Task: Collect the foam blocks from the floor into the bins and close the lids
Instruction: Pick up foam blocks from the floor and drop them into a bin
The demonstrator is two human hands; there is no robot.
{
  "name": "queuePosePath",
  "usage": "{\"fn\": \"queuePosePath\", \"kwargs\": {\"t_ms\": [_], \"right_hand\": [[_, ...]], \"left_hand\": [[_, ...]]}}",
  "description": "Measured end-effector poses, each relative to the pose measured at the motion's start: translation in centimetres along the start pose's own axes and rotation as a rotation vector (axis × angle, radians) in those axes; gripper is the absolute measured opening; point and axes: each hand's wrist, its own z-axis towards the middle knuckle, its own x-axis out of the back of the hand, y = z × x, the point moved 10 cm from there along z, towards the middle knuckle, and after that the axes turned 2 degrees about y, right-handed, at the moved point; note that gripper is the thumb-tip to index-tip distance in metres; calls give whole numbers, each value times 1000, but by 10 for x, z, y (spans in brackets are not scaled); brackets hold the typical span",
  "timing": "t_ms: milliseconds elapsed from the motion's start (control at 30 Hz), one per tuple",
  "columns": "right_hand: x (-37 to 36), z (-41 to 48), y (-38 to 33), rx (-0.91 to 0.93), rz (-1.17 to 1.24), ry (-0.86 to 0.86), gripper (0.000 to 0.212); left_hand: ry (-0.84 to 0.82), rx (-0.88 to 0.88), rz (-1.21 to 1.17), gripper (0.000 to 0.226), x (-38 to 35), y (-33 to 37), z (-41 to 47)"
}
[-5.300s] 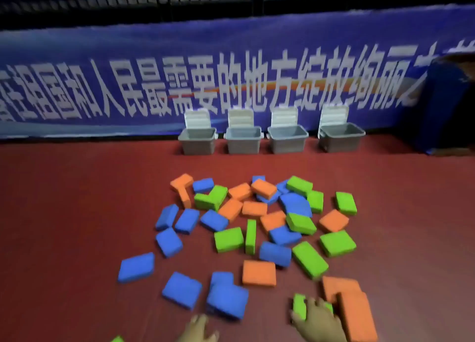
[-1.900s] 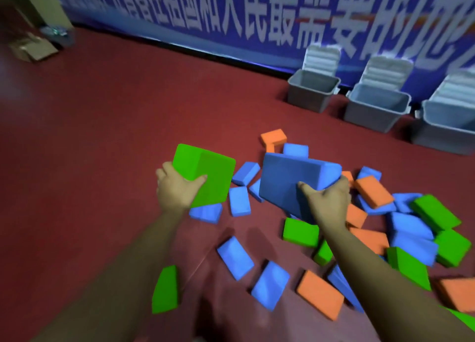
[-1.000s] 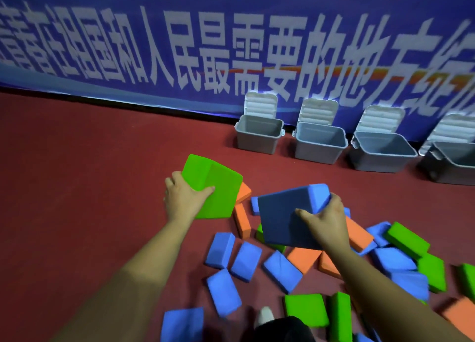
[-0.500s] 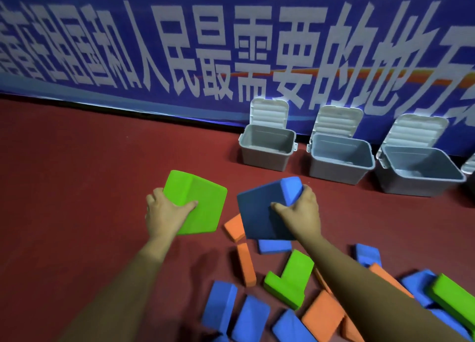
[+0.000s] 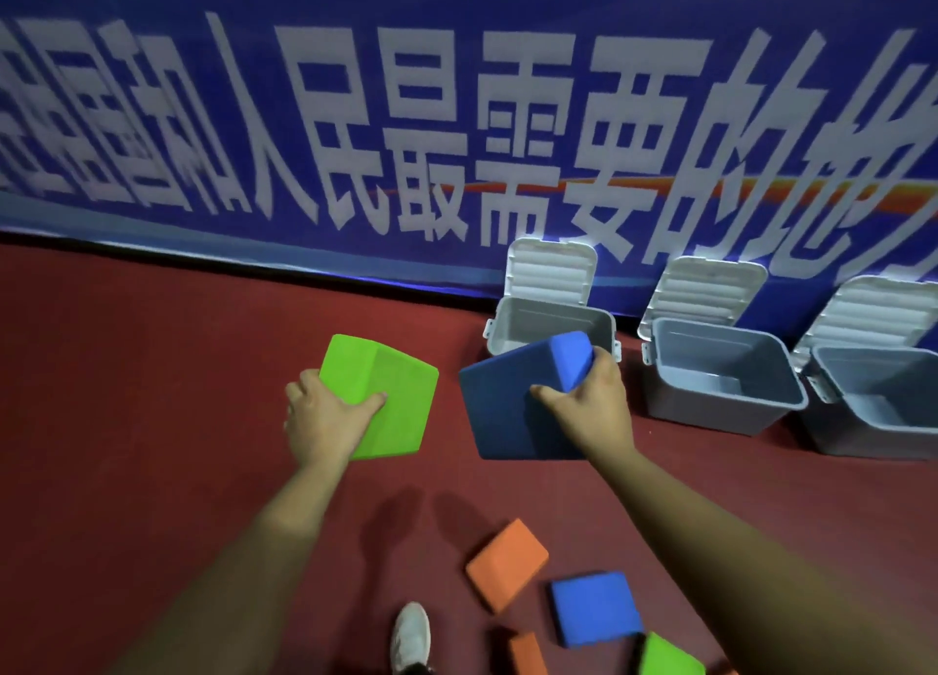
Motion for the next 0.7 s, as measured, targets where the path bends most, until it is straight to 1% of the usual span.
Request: {"fn": "queuePosePath", "kwargs": {"t_ms": [133,267,400,467,567,700], "right_hand": [[-44,68,-3,-109,7,73,82],[-49,128,-6,-195,7,101,81],[-39,194,0,-248,-30,179,85],[-41,229,7,-272,-46,200,85],[-54,284,20,-290,-49,215,82],[-88,371,59,-339,-35,205,85]], "left_hand": [[-70,-90,-49,86,-60,51,110],[-119,-166,-74,84,-99,114,181],[-169,-187,-108,83,-151,168,233],[-205,-170,-129,80,-183,189,252],[-243,-176,-144,77,-234,221,280],[-277,-188,-84,76,-317,262,321]]}}
